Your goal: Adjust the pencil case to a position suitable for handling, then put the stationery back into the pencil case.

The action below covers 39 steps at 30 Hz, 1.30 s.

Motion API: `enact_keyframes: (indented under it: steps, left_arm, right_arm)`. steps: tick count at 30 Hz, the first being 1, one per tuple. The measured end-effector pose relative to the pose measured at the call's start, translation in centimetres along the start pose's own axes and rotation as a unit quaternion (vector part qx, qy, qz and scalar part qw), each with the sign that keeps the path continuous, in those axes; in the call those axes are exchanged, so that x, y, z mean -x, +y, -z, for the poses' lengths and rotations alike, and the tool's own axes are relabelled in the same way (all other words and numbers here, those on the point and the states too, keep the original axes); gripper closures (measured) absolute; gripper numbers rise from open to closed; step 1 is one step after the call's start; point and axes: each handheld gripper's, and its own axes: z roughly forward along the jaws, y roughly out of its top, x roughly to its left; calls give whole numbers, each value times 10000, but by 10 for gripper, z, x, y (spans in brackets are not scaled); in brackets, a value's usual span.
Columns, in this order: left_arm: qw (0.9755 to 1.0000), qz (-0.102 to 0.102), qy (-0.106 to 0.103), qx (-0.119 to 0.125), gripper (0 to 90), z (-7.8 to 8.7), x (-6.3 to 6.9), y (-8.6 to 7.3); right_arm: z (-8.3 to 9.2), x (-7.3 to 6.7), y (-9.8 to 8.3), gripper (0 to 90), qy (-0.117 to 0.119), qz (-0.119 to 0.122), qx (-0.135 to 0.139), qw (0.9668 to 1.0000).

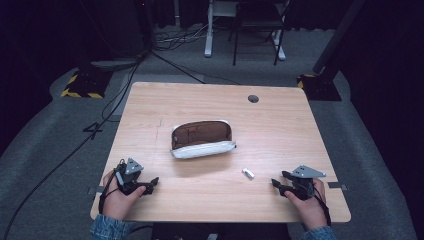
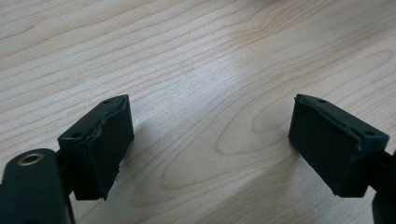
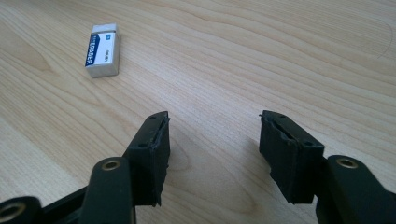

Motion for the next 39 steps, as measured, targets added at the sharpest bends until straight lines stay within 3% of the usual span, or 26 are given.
enact_keyframes:
  steps: [39]
  left_arm:
    - [10000, -24, -6, 27, 146, -3, 1, 3]
  right_arm:
    - [0, -1, 0, 427, -10, 2, -8, 10000]
